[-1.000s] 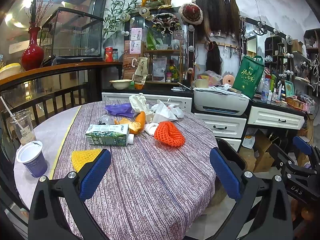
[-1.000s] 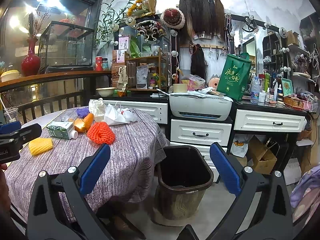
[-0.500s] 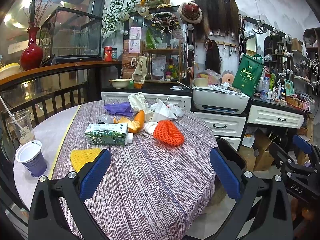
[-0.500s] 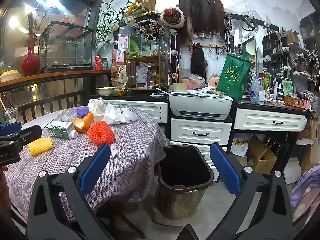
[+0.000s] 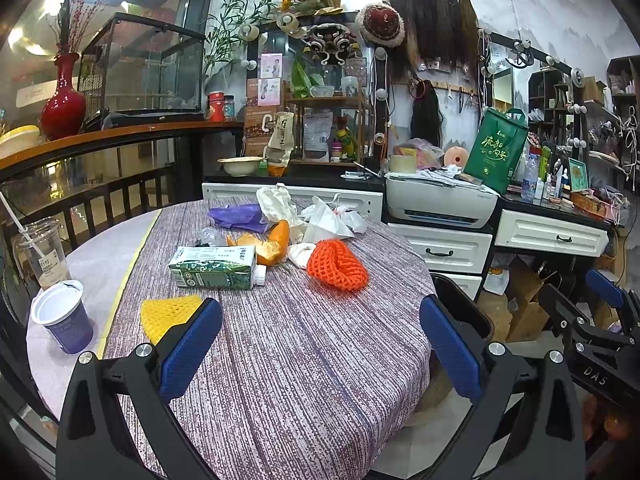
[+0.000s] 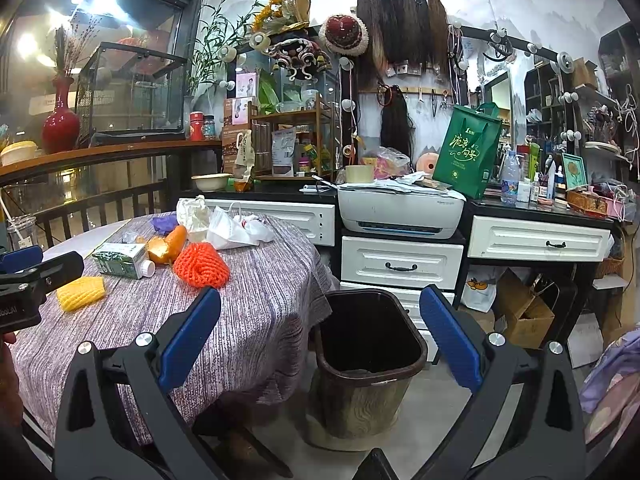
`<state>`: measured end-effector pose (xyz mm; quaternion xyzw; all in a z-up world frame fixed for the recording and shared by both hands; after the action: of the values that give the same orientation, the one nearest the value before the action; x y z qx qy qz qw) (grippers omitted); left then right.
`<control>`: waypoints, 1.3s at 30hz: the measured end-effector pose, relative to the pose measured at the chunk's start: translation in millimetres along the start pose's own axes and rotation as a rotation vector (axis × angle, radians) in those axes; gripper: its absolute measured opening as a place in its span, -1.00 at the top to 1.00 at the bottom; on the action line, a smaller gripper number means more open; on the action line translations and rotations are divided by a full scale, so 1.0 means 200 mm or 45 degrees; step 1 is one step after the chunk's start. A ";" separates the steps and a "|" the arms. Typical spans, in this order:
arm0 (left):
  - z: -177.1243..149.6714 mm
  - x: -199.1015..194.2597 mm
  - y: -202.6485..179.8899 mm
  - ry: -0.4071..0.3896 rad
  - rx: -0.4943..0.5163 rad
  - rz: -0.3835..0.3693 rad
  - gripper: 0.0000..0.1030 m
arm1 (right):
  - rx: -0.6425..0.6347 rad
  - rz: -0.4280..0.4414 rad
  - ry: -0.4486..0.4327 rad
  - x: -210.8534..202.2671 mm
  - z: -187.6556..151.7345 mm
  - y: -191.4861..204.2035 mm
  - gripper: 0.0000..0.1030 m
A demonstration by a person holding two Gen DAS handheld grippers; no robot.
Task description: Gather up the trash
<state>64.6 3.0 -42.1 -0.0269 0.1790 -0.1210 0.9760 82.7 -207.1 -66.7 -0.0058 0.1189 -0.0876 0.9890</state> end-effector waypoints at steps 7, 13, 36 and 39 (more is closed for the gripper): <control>0.00 0.00 0.00 0.003 -0.002 -0.001 -0.90 | 0.001 0.004 0.010 0.00 0.00 0.00 -0.91; 0.00 0.00 0.00 0.002 0.000 -0.002 -0.90 | 0.005 0.004 0.011 0.01 0.00 0.00 -0.91; -0.07 0.05 0.00 0.026 -0.008 -0.001 -0.90 | -0.010 0.010 0.029 0.03 -0.03 0.02 -0.91; -0.10 0.06 -0.01 0.041 -0.013 -0.003 -0.90 | -0.015 0.013 0.032 0.03 -0.03 0.02 -0.91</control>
<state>68.6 -2.0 -65.3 -0.0302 0.1951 -0.1217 0.9727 87.6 -203.3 -74.7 -0.0101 0.1318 -0.0820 0.9878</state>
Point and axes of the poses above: each gripper's, at about its wrist camera, not at the fingertips, and x roughly the way its jaws point, y to its left, z to its top, the point moved 6 cm from there along x, roughly the way its jaws point, and after that the axes turned 14 degrees about -z, right-handed, at the moved point
